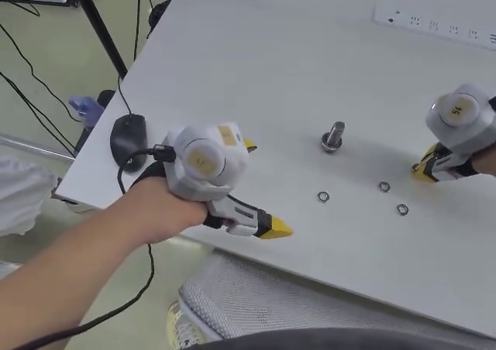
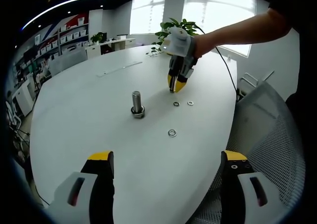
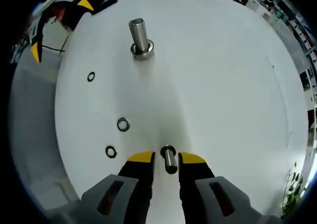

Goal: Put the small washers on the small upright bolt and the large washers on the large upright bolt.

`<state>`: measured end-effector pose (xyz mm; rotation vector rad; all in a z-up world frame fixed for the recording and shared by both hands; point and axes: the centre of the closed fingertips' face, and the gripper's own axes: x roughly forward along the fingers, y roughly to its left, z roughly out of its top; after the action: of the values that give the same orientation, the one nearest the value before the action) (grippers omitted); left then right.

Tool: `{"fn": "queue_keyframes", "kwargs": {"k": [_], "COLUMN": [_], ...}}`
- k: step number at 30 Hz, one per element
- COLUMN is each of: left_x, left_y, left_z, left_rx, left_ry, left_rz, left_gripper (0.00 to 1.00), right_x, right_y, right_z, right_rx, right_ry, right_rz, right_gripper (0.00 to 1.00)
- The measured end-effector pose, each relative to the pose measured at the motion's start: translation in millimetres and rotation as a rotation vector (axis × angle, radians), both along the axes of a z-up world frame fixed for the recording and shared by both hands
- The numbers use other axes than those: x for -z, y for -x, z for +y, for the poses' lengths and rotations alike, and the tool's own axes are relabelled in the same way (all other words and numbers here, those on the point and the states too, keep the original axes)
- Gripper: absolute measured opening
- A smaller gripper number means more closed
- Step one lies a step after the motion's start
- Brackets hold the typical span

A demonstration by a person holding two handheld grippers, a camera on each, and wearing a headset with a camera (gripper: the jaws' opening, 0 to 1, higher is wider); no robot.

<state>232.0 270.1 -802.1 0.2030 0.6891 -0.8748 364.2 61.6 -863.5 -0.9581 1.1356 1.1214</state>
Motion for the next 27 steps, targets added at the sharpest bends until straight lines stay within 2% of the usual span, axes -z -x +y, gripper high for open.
{"fn": "queue_keyframes", "kwargs": {"k": [7,14,27], "left_x": [-2.4,-3.8,-5.2], "left_y": [-0.2,0.9,5.9], "left_z": [-1.1,-0.2,3.8], "left_rx": [0.005,0.002,-0.005], "left_ry": [-0.002,-0.002,-0.005], "left_rz": [-0.006,-0.010,-0.015], "left_gripper": [0.89,0.88,0.88], "right_x": [-11.2,-22.8,-30.6], "right_y": [-3.4,-7.4,9.8], "right_z": [-0.8,12.2,42.1], "right_rx": [-0.002,-0.049,-0.126], "right_ry": [-0.010,-0.026,-0.059], "right_rz": [-0.012,-0.027,-0.018], "right_gripper": [0.22,0.24,0.27]}}
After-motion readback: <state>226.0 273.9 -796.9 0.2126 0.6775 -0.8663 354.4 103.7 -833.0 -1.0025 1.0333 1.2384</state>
